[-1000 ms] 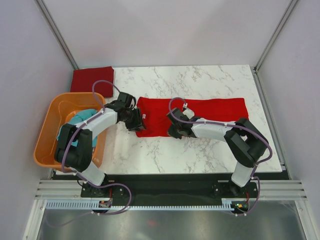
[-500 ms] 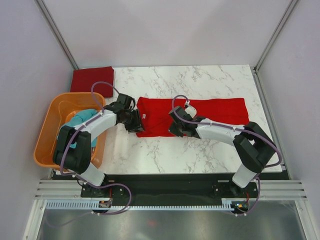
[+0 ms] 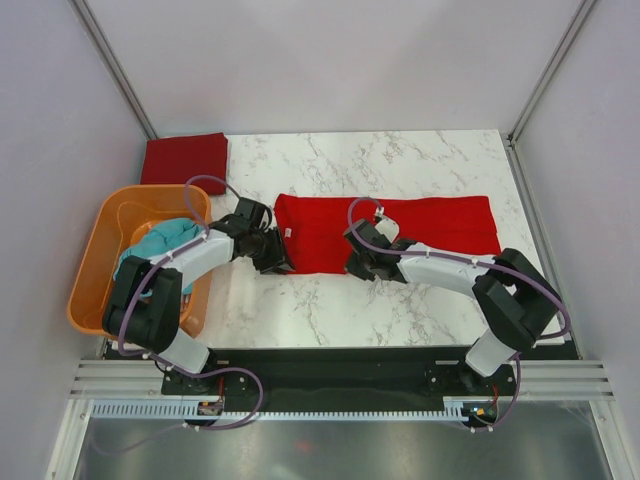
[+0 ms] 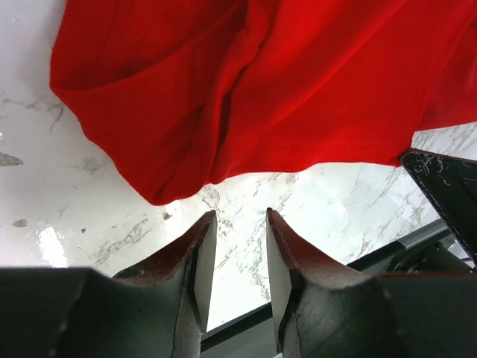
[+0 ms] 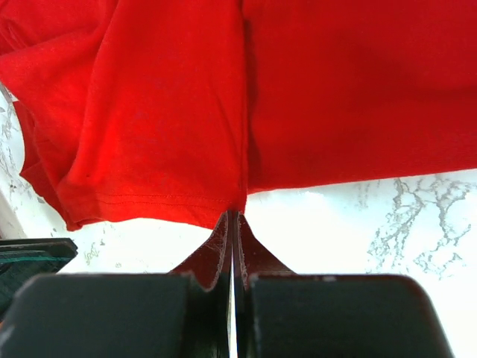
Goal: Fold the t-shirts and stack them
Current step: Fold the tshirt
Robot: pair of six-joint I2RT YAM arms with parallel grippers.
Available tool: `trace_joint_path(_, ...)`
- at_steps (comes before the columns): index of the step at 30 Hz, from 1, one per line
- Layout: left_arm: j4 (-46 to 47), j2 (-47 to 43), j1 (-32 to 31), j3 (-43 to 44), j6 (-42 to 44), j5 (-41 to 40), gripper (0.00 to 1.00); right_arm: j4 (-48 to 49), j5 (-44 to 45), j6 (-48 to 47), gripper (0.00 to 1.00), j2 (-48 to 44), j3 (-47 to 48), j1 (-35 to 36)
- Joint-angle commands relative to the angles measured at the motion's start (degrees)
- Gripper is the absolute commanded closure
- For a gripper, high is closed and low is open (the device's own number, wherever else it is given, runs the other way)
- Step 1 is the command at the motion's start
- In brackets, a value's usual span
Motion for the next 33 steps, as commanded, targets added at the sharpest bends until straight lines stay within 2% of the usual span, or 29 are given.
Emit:
trace_joint_path(1,3.77,-1.81,-0.75,-1.17,-3.18,0.88,0.59,-0.22,2.21,-1.65,1.00,-3.05,-0.58,0.23)
trace_joint_path(23,6.84,-5.94,-3.13,-5.57,-8.63,-5.98,0.58,1.00,0.02,-4.82,1.00,-4.46,-2.78,0.23)
trace_joint_path(33,8.16,-3.57,-6.73,-6.01,-12.32,-9.14,0.58,1.97,0.19,-6.48,1.00,-6.04,-5.68,0.23)
